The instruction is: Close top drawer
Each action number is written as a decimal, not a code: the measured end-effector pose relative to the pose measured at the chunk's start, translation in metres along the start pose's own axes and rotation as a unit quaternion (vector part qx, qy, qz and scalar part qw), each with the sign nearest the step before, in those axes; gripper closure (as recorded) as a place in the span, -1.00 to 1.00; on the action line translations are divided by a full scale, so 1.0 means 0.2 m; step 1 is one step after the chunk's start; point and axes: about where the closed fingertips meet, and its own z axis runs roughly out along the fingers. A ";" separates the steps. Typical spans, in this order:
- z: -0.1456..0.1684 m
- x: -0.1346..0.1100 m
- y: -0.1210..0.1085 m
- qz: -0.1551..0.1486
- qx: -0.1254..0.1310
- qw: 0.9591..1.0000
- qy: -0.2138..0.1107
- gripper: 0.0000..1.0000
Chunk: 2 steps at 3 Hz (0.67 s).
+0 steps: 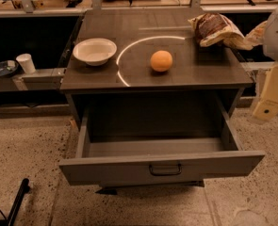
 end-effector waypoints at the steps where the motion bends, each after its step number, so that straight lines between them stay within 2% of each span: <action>1: 0.00 0.00 0.00 0.000 0.000 1.000 0.000 -1.00; 2: 0.10 -0.02 0.03 -0.009 -0.019 1.000 -0.015 -0.94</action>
Offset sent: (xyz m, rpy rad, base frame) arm 0.0007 0.0124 -0.0308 0.0494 0.0523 0.0584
